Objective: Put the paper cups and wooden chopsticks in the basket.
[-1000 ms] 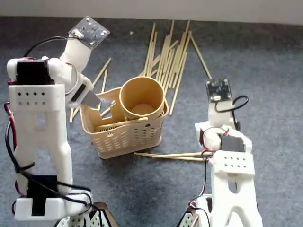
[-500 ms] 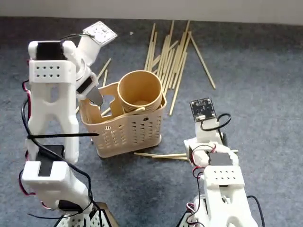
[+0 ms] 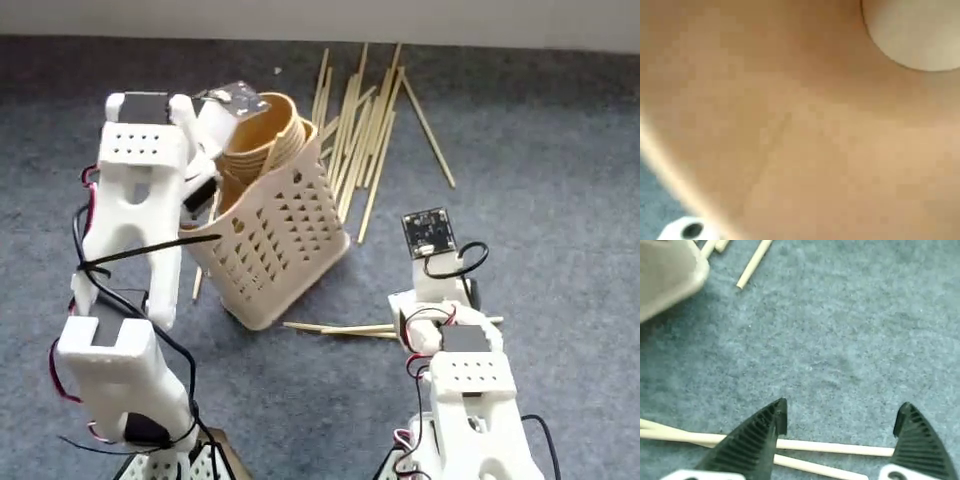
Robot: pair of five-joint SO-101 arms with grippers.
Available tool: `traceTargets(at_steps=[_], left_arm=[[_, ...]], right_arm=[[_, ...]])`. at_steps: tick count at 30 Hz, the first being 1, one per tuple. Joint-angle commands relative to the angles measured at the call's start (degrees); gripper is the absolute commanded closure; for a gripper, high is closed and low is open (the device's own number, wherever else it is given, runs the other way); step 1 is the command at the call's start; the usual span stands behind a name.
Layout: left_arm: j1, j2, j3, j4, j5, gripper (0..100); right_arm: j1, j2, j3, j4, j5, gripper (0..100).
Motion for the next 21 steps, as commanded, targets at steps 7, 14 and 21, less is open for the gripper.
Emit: traceTargets(at_steps=[7,14,21], left_arm=[[-11.1,-23.3,-1.5,-0.1,6.2,100],[-24.2,-28.0,-1.5,-0.4,7.1,100],[-39.0,-17.8,-1.5,-7.6,6.9,100]], right_arm=[[0.2,-0.9,-0.2,-1.2,0.4,67.6],[0.2,-0.9,-0.1,-1.2,0.4,67.6],[0.1,-0.9,0.3,-1.2,0.4,67.6]])
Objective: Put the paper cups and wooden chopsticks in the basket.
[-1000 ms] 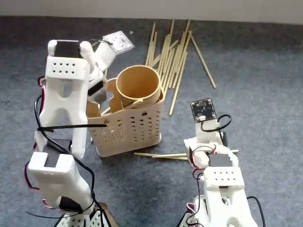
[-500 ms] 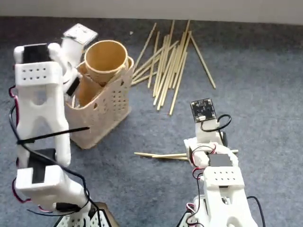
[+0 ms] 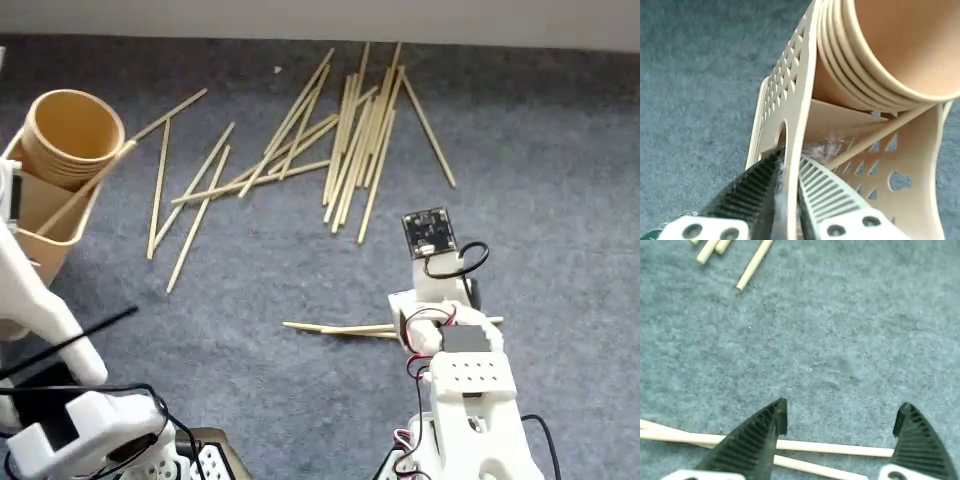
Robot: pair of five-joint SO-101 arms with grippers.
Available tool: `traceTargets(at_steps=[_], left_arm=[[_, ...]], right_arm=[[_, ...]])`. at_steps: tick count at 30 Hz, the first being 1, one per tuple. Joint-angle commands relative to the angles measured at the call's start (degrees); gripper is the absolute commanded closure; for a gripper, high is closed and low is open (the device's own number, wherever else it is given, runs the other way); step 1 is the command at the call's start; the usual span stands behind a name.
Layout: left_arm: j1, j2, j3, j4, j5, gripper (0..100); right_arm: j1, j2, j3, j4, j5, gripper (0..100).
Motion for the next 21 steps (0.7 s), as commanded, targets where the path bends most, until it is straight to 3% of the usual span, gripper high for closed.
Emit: traceTargets(at_steps=[1,12,21], left_arm=[[-4.4,4.2,-1.5,-3.4,0.3,100],[-0.9,16.8,-0.9,1.5,0.2,100],[-3.0,24.2,-4.4,5.0,0.3,100]], right_arm=[[0.1,-1.1,0.6,-1.0,0.5,67.6],[0.1,-0.9,0.7,-1.1,0.6,67.6],[0.0,-1.0,0.7,-1.1,0.6,67.6]])
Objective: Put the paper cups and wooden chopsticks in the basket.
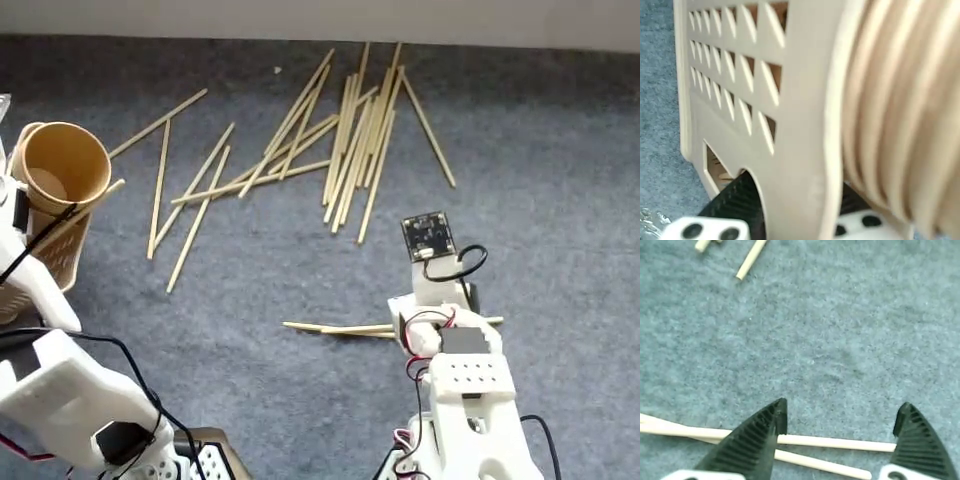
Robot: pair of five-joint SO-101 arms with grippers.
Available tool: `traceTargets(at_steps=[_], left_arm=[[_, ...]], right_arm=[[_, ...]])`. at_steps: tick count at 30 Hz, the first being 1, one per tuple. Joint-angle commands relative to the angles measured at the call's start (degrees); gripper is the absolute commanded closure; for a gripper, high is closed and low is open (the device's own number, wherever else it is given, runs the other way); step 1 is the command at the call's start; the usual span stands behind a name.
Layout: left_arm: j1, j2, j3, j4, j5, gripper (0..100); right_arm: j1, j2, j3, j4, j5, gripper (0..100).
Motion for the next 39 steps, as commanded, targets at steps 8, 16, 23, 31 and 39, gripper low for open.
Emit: traceTargets(at_steps=[8,16,23,31,39], left_arm=[[3.6,-5.2,-1.8,1.6,6.7,100],[-3.9,-10.1,-12.4,-2.5,17.6,99],[-11.5,-9.6,-19.9,-3.1,17.9,95],[-11.3,-9.6,-12.4,-3.4,12.1,88],[-12.9,-9.6,-6.9,-7.6,12.1,99]], right_arm=[[0.0,-0.9,-0.5,-1.1,0.6,67.6],[-0.1,-0.9,-0.5,-1.1,0.8,67.6],[-0.1,-1.0,-0.5,-1.1,0.8,67.6],[-0.1,-0.9,-0.5,-1.1,0.8,67.6],[-0.1,-0.9,-0.5,-1.1,0.8,67.6]])
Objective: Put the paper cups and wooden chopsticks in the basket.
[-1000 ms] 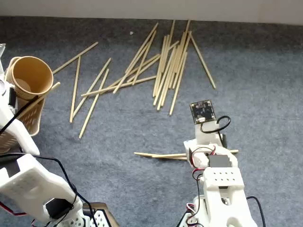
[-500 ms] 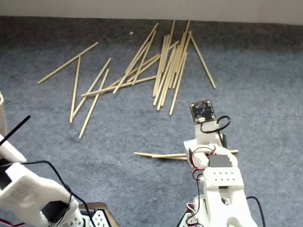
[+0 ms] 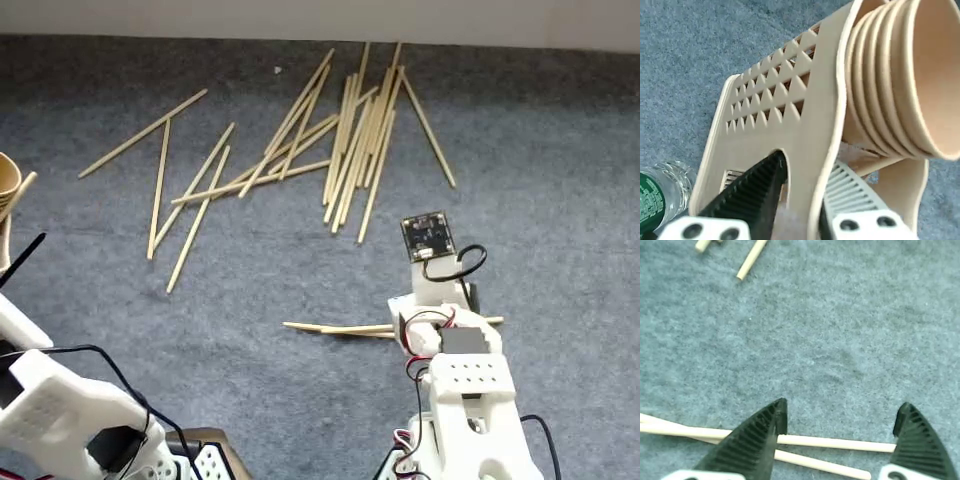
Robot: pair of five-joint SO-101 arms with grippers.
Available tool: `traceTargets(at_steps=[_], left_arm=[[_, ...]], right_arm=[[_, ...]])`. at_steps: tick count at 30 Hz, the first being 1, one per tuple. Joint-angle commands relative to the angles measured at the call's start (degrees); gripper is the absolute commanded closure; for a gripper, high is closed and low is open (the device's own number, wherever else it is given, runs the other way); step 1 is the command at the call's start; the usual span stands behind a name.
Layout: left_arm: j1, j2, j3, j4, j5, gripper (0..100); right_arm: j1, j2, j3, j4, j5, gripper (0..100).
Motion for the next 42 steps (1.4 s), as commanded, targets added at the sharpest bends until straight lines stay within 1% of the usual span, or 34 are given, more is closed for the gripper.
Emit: traceTargets(at_steps=[1,2,5,8,13,15,18,21,25,28,31,34,37,39,42], left_arm=[[-0.7,-2.5,1.0,-1.1,-0.2,100],[0.2,-2.5,1.4,-1.0,-0.1,99],[3.7,-2.6,1.0,-0.9,3.4,100],[10.4,-3.1,0.2,0.0,6.5,100],[21.8,-3.0,-14.3,7.7,14.2,100],[25.6,-3.1,-18.6,8.2,16.4,100],[29.2,-3.1,-19.7,8.2,18.5,100],[27.9,-2.6,-16.0,8.2,20.3,100],[21.8,-2.6,-5.9,7.9,19.3,100],[16.5,-2.6,0.2,7.5,13.6,100],[13.1,-2.6,4.5,4.0,9.2,99],[12.5,-2.6,6.9,3.8,5.2,97],[13.0,-3.1,6.6,3.4,2.5,89],[14.6,-3.2,3.4,3.9,1.4,85],[16.4,-3.2,-3.6,4.7,0.1,85]], right_arm=[[-0.1,-0.9,-0.5,-1.1,0.5,67.6],[-0.1,-0.9,-0.5,-1.4,0.4,67.6],[-0.1,-0.9,-0.4,-2.8,0.4,67.6],[-0.1,-0.9,-0.3,-2.8,0.3,67.6],[-0.1,-0.9,0.7,-3.0,0.4,67.6],[-0.1,-0.9,0.7,-3.0,0.4,67.6],[-0.1,-1.0,0.7,-3.0,0.5,67.6],[-0.1,-1.1,0.7,-3.0,0.5,67.6],[-0.1,-1.1,0.7,-3.0,0.5,67.6],[-0.1,-1.2,0.7,-3.0,0.6,67.6],[-0.8,-1.2,0.7,-3.0,0.6,67.6],[-1.5,-1.2,0.7,-3.0,0.6,67.6],[-1.5,-1.1,0.7,-3.0,0.6,67.6],[-1.5,-1.0,0.7,-3.0,0.6,67.6],[-1.5,-0.9,0.7,-3.0,0.6,67.6]])
